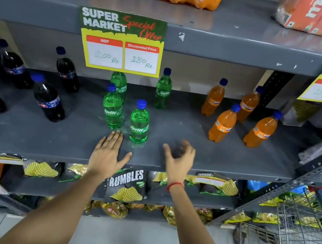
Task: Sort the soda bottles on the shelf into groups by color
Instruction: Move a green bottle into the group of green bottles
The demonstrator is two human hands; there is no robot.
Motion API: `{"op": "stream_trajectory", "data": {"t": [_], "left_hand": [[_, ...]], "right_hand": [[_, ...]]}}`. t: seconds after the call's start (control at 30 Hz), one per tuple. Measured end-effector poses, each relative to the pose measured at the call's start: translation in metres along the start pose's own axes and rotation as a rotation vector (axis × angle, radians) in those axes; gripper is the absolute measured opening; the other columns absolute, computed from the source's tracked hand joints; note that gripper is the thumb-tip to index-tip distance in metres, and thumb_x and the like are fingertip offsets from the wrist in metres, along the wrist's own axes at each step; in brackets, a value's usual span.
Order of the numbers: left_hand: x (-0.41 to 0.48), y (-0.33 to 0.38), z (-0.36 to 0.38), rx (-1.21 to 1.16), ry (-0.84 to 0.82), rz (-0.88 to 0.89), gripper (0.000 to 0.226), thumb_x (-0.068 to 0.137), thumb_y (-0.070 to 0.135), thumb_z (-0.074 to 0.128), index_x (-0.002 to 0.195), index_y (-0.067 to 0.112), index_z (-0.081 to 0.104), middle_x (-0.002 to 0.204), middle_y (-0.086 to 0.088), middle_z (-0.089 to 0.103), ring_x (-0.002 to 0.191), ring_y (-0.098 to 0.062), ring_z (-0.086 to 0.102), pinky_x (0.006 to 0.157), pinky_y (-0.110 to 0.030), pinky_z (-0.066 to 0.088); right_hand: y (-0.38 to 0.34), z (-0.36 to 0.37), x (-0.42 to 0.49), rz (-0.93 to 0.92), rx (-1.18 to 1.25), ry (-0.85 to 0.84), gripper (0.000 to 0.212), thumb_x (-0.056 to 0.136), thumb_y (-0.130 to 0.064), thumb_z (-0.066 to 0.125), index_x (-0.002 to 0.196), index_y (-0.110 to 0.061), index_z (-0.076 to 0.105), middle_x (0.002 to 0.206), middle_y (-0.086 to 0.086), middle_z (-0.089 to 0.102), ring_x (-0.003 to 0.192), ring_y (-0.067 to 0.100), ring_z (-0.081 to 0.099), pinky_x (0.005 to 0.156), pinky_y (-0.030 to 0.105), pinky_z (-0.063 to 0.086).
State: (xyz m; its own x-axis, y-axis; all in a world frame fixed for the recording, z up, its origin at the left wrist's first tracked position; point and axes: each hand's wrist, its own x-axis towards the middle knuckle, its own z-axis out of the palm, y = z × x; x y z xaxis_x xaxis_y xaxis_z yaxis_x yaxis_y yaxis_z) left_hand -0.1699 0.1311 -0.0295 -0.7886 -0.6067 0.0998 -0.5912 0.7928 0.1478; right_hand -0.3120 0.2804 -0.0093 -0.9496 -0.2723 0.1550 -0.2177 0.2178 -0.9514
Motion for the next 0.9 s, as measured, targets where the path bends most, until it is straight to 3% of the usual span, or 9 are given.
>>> {"op": "stream_trajectory", "data": {"t": [0.1,0.27,0.4,0.53,0.73,0.9], "left_hand": [[0.0,-0.001,0.001,-0.021,0.002,0.002,0.086,0.089,0.063,0.011,0.13,-0.005,0.044,0.135,-0.021,0.049,0.126,-0.029,0.045,0.103,-0.045,0.035],[0.002,-0.005,0.005,-0.056,0.015,0.027,0.078,0.086,0.058,0.026,0.134,-0.002,0.04,0.139,-0.02,0.045,0.129,-0.03,0.04,0.105,-0.046,0.031],[0.001,-0.005,0.005,-0.081,0.022,0.033,0.076,0.086,0.055,0.028,0.132,-0.004,0.041,0.137,-0.022,0.046,0.127,-0.032,0.043,0.104,-0.047,0.033],[0.001,-0.005,0.005,-0.06,0.036,0.046,0.077,0.087,0.056,0.025,0.134,-0.004,0.038,0.139,-0.022,0.044,0.13,-0.031,0.039,0.106,-0.045,0.03],[0.002,-0.008,0.009,-0.01,0.031,0.038,0.082,0.086,0.06,0.014,0.141,0.001,0.026,0.15,-0.015,0.029,0.138,-0.024,0.022,0.112,-0.04,0.017],[0.0,-0.008,0.011,-0.001,0.035,0.04,0.083,0.086,0.061,0.01,0.142,0.002,0.023,0.151,-0.014,0.025,0.14,-0.022,0.018,0.113,-0.04,0.015]], "right_hand": [[-0.017,0.035,-0.016,-0.055,-0.006,-0.221,0.074,0.067,-0.032,0.08,0.127,-0.01,0.044,0.123,0.007,0.047,0.113,0.016,0.049,0.095,0.026,0.04],[-0.036,0.077,-0.016,-0.032,-0.088,-0.287,0.093,0.064,-0.039,0.081,0.137,-0.009,0.03,0.128,0.011,0.043,0.124,0.024,0.042,0.1,0.035,0.04],[-0.035,0.089,-0.014,-0.009,-0.183,-0.224,0.079,0.069,-0.034,0.077,0.13,-0.005,0.037,0.124,0.014,0.049,0.12,0.029,0.045,0.095,0.037,0.04],[-0.035,0.087,-0.006,-0.06,-0.199,-0.217,0.05,0.068,-0.026,0.078,0.105,-0.005,0.052,0.107,0.017,0.062,0.105,0.033,0.056,0.085,0.036,0.045],[-0.033,0.069,0.021,-0.077,-0.267,-0.193,0.045,0.067,-0.025,0.079,0.097,-0.002,0.055,0.1,0.019,0.066,0.098,0.035,0.059,0.082,0.038,0.045],[-0.03,0.052,0.049,-0.081,-0.327,-0.209,0.044,0.067,-0.021,0.079,0.097,0.0,0.055,0.1,0.021,0.066,0.099,0.037,0.058,0.079,0.033,0.04]]}}
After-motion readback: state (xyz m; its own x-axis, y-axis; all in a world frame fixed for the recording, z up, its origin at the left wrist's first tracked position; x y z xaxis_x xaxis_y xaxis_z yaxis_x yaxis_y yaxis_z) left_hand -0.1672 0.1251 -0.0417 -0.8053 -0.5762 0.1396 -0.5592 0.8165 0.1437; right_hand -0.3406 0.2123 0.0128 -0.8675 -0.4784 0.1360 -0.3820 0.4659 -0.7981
